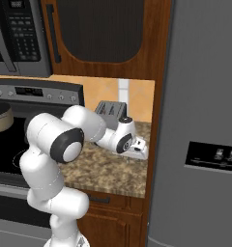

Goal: Put the garlic and lemon wedge in the pot. Retrieve the spatula and lightly stir the vegetables in the pot.

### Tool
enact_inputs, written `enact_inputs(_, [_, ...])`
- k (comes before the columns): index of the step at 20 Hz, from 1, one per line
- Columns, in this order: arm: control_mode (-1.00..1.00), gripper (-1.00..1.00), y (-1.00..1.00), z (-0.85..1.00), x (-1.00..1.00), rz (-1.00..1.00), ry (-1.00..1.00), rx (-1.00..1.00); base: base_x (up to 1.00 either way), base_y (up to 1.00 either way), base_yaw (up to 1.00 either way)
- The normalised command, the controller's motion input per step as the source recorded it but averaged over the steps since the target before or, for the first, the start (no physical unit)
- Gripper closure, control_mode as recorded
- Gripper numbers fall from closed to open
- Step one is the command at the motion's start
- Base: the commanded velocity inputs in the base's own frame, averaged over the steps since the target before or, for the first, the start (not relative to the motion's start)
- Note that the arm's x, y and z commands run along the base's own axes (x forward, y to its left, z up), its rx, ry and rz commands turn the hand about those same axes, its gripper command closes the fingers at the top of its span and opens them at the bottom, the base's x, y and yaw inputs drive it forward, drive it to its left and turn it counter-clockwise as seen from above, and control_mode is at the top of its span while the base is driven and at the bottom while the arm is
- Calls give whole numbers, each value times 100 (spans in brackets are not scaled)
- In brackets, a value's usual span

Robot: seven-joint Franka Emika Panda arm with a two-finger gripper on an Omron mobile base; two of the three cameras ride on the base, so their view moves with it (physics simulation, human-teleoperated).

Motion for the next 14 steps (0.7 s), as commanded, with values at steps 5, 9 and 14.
enact_inputs(5, [-100, 100, 25, 0, -15, 0, 0, 0, 0, 0, 0])
enact_inputs(9, [-100, 100, 3, 0, 0, 0, 0, 0, 0, 0, 0])
enact_inputs(14, [-100, 100, 0, 2, -3, 0, 0, 0, 0, 0, 0])
